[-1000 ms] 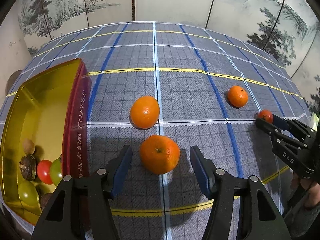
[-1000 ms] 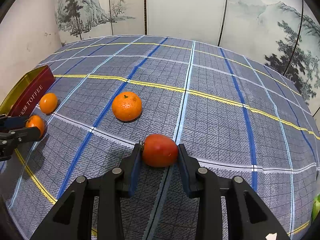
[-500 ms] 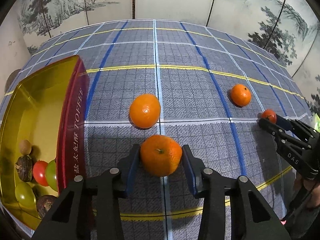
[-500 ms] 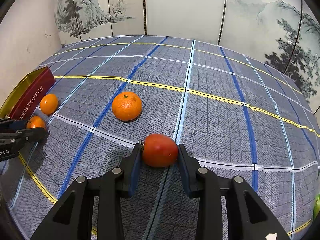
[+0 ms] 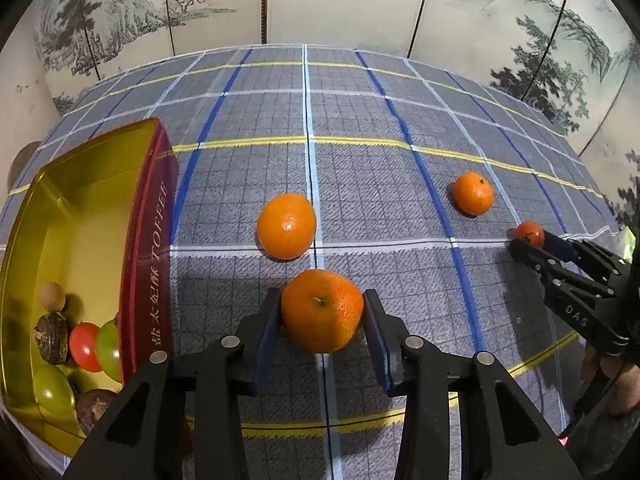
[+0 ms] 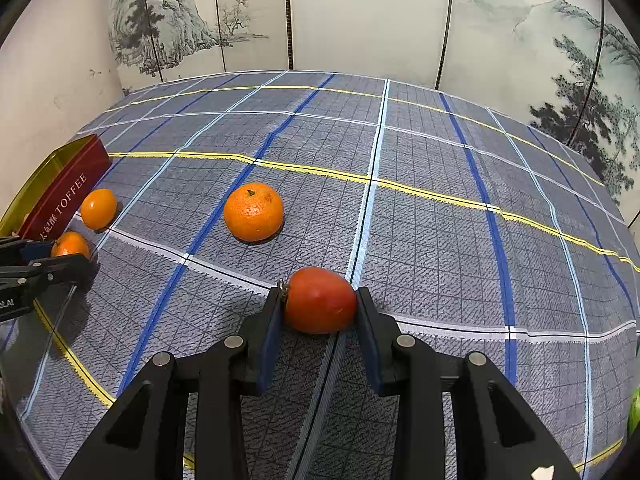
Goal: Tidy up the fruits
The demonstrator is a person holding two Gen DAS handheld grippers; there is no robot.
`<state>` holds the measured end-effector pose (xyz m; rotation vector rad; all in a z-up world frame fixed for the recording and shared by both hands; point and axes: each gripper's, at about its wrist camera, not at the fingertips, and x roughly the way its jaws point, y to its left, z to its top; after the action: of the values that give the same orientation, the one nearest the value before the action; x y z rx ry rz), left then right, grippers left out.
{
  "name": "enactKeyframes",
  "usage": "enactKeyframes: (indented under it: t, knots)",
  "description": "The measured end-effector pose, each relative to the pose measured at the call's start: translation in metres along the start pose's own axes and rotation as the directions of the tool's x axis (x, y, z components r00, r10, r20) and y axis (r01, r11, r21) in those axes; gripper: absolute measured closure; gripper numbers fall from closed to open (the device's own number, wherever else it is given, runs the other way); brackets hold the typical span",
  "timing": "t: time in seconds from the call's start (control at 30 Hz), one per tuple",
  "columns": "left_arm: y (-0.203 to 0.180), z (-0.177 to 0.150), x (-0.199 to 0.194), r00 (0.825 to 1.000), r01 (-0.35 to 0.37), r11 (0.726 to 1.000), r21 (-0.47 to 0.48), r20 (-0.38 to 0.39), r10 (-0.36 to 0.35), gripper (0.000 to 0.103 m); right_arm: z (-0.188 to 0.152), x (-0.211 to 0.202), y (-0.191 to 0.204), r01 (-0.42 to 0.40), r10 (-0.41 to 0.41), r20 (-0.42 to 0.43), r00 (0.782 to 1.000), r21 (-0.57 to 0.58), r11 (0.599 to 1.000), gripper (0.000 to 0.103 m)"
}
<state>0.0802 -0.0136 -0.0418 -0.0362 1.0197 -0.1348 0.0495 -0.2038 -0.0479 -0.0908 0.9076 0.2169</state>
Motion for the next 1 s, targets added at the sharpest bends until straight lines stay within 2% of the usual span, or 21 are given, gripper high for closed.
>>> enactKeyframes:
  t: [0.6, 1.0]
  knots:
    - [0.005, 0.007, -0.043, 0.998, 0.007, 1.0, 0.009, 0.064, -0.008, 0.062, 0.0, 0.0, 0.0, -0.001, 0.001, 0.0, 1.0, 0.001, 1.0, 0.07]
    - [0.03, 0.009, -0.062, 0.994, -0.045, 0.999, -0.024, 0.095, 0.047, 0.062, 0.0, 0.0, 0.0, -0.001, 0.001, 0.0, 1.0, 0.001, 1.0, 0.07]
